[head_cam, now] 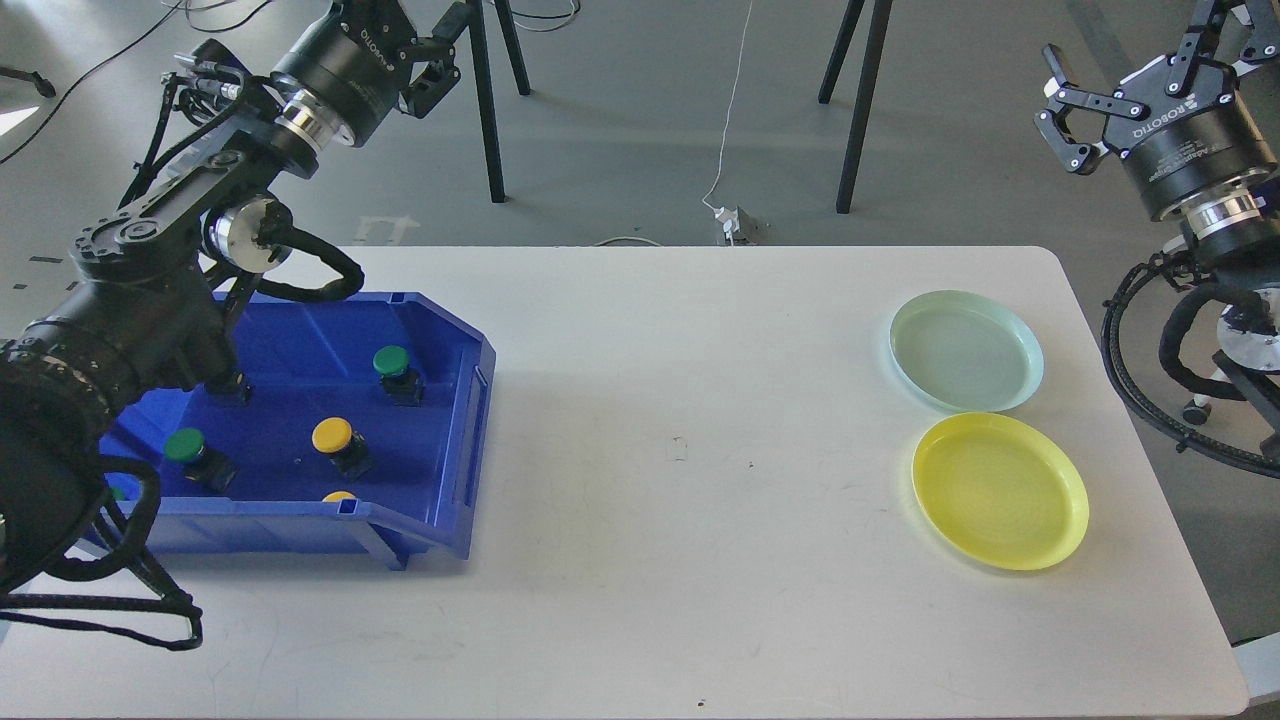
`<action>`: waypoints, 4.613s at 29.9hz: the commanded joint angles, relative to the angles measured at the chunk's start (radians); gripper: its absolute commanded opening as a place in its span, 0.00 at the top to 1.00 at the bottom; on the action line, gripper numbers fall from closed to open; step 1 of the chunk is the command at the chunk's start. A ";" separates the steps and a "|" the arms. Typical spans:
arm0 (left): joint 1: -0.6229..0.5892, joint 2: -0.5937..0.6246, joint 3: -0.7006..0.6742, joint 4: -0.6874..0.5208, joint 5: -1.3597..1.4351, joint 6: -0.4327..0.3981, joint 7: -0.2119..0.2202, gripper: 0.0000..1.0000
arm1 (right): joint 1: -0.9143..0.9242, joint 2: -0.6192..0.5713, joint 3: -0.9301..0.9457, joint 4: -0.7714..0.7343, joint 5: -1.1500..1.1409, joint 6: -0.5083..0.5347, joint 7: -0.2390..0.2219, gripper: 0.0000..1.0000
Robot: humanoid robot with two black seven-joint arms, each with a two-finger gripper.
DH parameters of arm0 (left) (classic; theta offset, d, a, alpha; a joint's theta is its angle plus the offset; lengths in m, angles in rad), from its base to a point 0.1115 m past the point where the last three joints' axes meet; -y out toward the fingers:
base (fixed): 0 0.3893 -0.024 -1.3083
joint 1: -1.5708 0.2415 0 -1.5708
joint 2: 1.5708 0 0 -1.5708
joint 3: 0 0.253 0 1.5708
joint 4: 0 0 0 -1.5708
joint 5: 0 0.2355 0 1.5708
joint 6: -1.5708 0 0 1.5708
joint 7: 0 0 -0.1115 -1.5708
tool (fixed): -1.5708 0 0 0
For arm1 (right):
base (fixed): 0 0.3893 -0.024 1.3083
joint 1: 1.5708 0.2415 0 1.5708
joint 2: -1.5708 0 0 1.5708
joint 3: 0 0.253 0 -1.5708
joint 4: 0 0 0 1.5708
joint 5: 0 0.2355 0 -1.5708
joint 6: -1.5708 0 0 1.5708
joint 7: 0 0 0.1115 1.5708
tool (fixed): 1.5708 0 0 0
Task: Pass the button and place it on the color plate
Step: 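Move the left gripper over the blue bin toward a yellow button, then grasp the yellow-capped button in the bin with the left gripper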
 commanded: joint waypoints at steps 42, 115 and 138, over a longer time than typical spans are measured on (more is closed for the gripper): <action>-0.461 0.679 0.841 -0.947 0.710 0.000 0.000 0.00 | -0.126 -0.009 0.064 0.038 0.039 0.000 0.004 0.01; -0.104 0.324 1.196 -0.347 0.917 0.156 0.000 0.19 | -0.276 -0.040 0.115 0.040 0.038 0.000 0.012 0.01; -0.135 0.343 1.196 -0.362 0.953 0.185 0.000 0.90 | -0.296 -0.040 0.118 0.040 0.039 0.000 0.012 0.01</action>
